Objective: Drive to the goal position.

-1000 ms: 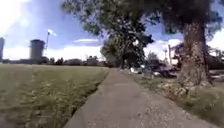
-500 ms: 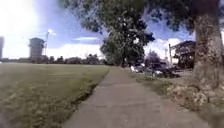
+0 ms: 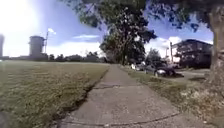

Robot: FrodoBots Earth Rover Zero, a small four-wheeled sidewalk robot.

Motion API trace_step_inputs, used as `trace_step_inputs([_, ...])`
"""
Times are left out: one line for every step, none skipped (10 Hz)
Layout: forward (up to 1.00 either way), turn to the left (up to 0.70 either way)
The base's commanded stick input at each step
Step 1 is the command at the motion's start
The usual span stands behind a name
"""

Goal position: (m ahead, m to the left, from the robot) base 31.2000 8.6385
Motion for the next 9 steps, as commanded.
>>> trace_step_inputs([1.0,0.0])
trace_step_inputs([1.0,0.0])
trace_step_inputs([1.0,0.0])
trace_step_inputs([1.0,0.0])
trace_step_inputs([1.0,0.0])
trace_step_inputs([1.0,0.0])
trace_step_inputs([1.0,0.0])
trace_step_inputs([1.0,0.0])
trace_step_inputs([1.0,0.0])
